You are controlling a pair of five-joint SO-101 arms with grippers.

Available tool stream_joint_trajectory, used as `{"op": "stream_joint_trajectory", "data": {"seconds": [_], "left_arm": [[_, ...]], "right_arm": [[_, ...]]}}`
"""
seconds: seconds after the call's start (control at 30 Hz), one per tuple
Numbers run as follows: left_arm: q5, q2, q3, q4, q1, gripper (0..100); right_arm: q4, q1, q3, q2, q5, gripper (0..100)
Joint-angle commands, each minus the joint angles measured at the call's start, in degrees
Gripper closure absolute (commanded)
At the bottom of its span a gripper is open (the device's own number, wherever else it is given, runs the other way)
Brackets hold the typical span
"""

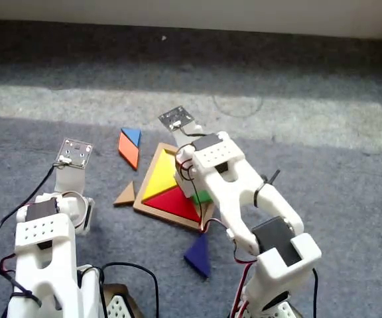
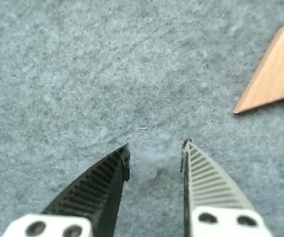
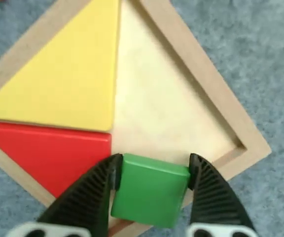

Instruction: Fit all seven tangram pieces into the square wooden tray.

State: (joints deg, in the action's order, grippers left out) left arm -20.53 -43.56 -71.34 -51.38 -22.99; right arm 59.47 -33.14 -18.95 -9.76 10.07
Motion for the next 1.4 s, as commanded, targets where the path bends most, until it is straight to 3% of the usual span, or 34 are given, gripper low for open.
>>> {"op": "stream_joint_trajectory", "data": {"seconds": [0.0, 0.17, 0.37, 0.63, 0.83, 1.03, 1.37], "left_arm": [[-0.5, -0.5, 0.4, 0.8, 0.6, 82], [-0.5, -0.5, 0.4, 0.8, 0.7, 82], [-0.5, -0.5, 0.4, 0.8, 0.8, 82], [-0.5, -0.5, 0.4, 0.8, 0.8, 82], [-0.5, -0.5, 0.4, 0.8, 0.8, 82], [-0.5, -0.5, 0.4, 0.8, 0.8, 82], [-0.1, -0.7, 6.6, 0.0, 0.9, 81]], "right_arm": [[-0.5, -0.7, 2.7, 1.1, 0.5, 84.7], [-0.4, -0.7, 3.9, 2.1, 0.4, 83.1], [-0.4, -0.7, 4.5, 3.8, 0.4, 70.4], [3.1, -2.0, 4.9, 4.3, 0.8, 70.3], [5.7, -0.5, 4.5, 8.0, 0.9, 81.3], [6.7, 3.2, -1.4, 22.5, 0.9, 96.0], [6.5, 16.2, -22.3, 48.8, 0.9, 96.4]]}}
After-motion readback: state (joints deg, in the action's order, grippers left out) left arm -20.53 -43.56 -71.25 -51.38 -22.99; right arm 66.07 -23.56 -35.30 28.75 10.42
